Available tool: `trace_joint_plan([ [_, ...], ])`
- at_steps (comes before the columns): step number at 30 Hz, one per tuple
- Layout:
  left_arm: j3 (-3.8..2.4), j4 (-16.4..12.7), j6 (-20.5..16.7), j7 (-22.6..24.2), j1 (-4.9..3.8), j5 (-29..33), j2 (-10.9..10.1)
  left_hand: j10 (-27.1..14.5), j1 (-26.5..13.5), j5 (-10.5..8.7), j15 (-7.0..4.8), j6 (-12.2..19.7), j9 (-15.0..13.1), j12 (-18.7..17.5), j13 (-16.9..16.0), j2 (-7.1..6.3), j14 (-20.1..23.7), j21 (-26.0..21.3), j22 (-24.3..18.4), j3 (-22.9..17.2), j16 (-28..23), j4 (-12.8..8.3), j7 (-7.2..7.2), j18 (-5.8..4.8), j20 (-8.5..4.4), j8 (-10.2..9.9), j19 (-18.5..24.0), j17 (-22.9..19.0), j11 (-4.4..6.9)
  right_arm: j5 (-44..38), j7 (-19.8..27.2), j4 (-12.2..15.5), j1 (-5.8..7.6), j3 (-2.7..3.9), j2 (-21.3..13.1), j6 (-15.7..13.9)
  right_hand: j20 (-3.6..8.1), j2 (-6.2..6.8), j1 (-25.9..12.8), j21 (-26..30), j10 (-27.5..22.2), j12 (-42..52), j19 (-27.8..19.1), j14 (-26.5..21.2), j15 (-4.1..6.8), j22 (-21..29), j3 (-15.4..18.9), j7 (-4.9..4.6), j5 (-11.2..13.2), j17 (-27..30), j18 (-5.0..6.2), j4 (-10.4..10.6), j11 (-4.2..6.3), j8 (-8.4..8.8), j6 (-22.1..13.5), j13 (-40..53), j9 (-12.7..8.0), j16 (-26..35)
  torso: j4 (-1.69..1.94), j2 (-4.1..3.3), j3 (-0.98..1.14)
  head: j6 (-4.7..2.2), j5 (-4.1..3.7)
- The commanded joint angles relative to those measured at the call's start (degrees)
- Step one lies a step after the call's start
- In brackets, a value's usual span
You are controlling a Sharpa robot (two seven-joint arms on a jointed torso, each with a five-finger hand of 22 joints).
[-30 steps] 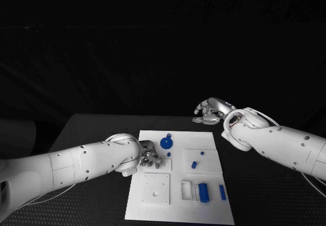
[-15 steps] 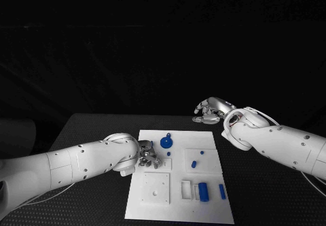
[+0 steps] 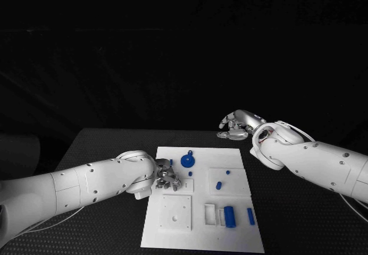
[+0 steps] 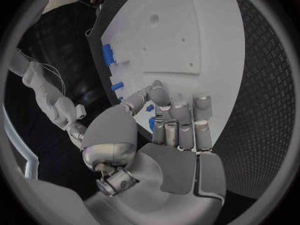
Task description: Assemble the parts on the task board
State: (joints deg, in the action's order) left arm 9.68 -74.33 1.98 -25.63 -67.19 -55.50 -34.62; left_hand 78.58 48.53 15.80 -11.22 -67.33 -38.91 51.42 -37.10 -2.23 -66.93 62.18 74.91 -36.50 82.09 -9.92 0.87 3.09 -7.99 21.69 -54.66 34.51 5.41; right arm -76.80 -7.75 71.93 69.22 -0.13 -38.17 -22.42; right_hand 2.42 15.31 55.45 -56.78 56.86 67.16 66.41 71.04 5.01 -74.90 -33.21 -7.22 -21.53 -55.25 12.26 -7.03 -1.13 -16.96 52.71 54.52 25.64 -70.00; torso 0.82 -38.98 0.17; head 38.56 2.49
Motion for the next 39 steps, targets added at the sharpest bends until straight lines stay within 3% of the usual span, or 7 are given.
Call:
trace_joint_plan([
  [1, -0.03, 0.11, -0.24, 0.51, -0.05, 0.68, 0.02, -0.42, -0.52, -0.22, -0.07, 0.31, -0.11, -0.23, 0.07, -0.03, 0.40, -0.24, 0.65, 0.29, -0.05, -0.13, 0.04, 0.46, -6.96, -0.22, 0.31, -0.11, -0.09, -0.28, 0.25, 0.03, -0.04, 0.03, 0.03, 0.47, 0.46, -0.38, 0.17, 0.31, -0.33, 0.37, -0.13, -0.15, 0.16, -0.61, -0.10, -0.31, -0.20, 0.01, 2.74, -0.14, 0.04, -0.20, 0.02, -0.10, 0.08, 0.32, -0.03, -0.01, -0.02, -0.12, 0.01],
  [7, -0.03, 0.12, -0.40, 0.68, -0.05, 0.89, -0.07, -0.52, -1.07, -1.00, -0.06, 0.36, -0.23, -0.16, 0.11, -1.42, 0.47, -0.37, 0.62, 0.58, 0.02, 0.49, 0.04, 0.44, -6.99, -0.27, 0.28, -0.27, -0.10, -0.28, 0.25, 0.04, -0.04, 0.03, 0.00, 0.48, 0.46, -0.38, 0.18, 0.31, -0.34, 0.38, -0.13, -0.15, 0.16, -0.62, -0.10, -0.31, -0.20, 0.01, 2.74, -0.16, 0.04, -0.19, 0.01, -0.11, 0.08, 0.32, 0.00, -0.01, 0.03, -0.06, -0.01],
  [15, -0.03, 0.12, -0.52, 0.56, -0.04, 1.03, -0.26, -0.57, -1.68, -2.65, -0.12, 0.34, -0.47, -0.04, 0.21, -4.44, 0.49, -0.55, 0.61, 0.79, 0.18, 2.10, -0.03, 0.49, -7.12, -0.32, 0.09, -0.57, -0.07, -0.30, 0.25, 0.05, -0.06, 0.03, -0.08, 0.40, 0.46, -0.37, 0.20, 0.32, -0.35, 0.39, -0.13, -0.16, 0.15, -0.62, -0.10, -0.31, -0.21, 0.01, 2.74, -0.18, 0.04, -0.19, 0.00, -0.12, 0.08, 0.32, -0.01, -0.01, 0.03, -0.12, 0.01],
  [21, -0.05, 0.07, -0.43, 0.47, -0.04, 1.03, -0.59, -0.51, -2.02, -6.69, -0.20, 0.27, -0.74, 0.08, 0.38, -9.01, 0.47, -0.76, 0.59, 0.02, 0.37, 5.52, -0.11, 0.57, -7.28, -0.40, -0.19, -0.92, -0.01, -0.30, 0.28, 0.07, -0.06, 0.03, -0.14, 0.32, 0.46, -0.35, 0.19, 0.32, -0.35, 0.40, -0.13, -0.16, 0.15, -0.63, -0.09, -0.32, -0.20, 0.01, 2.74, -0.20, 0.03, -0.17, -0.02, -0.14, 0.08, 0.32, -0.04, 0.00, 0.01, -0.08, 0.06],
  [28, -0.26, 0.00, -0.45, 0.65, -0.04, 1.03, -0.71, -0.54, -2.10, -11.87, -0.20, 0.29, -1.04, 0.16, 0.50, -12.60, 0.54, -0.88, 0.66, -0.60, 0.54, 9.03, -0.13, 0.60, -7.37, -0.44, -0.27, -1.19, -0.01, -0.34, 0.27, 0.11, -0.06, 0.03, -0.19, 0.26, 0.46, -0.32, 0.18, 0.33, -0.36, 0.40, -0.14, -0.16, 0.15, -0.63, -0.07, -0.32, -0.20, 0.01, 2.74, -0.21, 0.03, -0.16, -0.04, -0.15, 0.07, 0.33, 0.01, 0.01, 0.00, -0.02, 0.05],
  [34, -0.78, 0.19, -0.93, 0.74, -0.03, 1.61, -0.69, -0.56, -2.52, -12.89, -0.19, 0.34, -1.18, 0.21, 0.52, -13.66, 0.59, -0.90, 0.71, -0.07, 0.64, 10.19, -0.08, 0.59, -7.36, -0.45, -0.21, -1.27, 0.02, -0.35, 0.25, 0.15, -0.08, 0.03, -0.28, 0.20, 0.46, -0.32, 0.19, 0.33, -0.37, 0.41, -0.14, -0.16, 0.14, -0.63, -0.07, -0.33, -0.21, 0.01, 2.74, -0.23, 0.02, -0.14, -0.07, -0.16, 0.07, 0.33, -0.03, -0.01, -0.03, -0.07, 0.07],
  [39, -1.90, 0.37, -1.73, 1.21, -0.03, 2.35, -0.91, -0.57, -2.44, -12.90, -0.20, 0.35, -1.26, 0.21, 0.53, -13.28, 0.61, -0.90, 0.71, -0.10, 0.67, 10.62, -0.10, 0.63, -7.40, -0.43, -0.22, -1.29, 0.03, -0.35, 0.26, 0.18, -0.09, 0.03, -0.34, 0.21, 0.46, -0.32, 0.19, 0.34, -0.37, 0.42, -0.14, -0.17, 0.14, -0.64, -0.06, -0.34, -0.21, 0.01, 2.74, -0.23, 0.02, -0.13, -0.09, -0.17, 0.06, 0.33, -0.02, -0.02, 0.00, -0.17, 0.06],
])
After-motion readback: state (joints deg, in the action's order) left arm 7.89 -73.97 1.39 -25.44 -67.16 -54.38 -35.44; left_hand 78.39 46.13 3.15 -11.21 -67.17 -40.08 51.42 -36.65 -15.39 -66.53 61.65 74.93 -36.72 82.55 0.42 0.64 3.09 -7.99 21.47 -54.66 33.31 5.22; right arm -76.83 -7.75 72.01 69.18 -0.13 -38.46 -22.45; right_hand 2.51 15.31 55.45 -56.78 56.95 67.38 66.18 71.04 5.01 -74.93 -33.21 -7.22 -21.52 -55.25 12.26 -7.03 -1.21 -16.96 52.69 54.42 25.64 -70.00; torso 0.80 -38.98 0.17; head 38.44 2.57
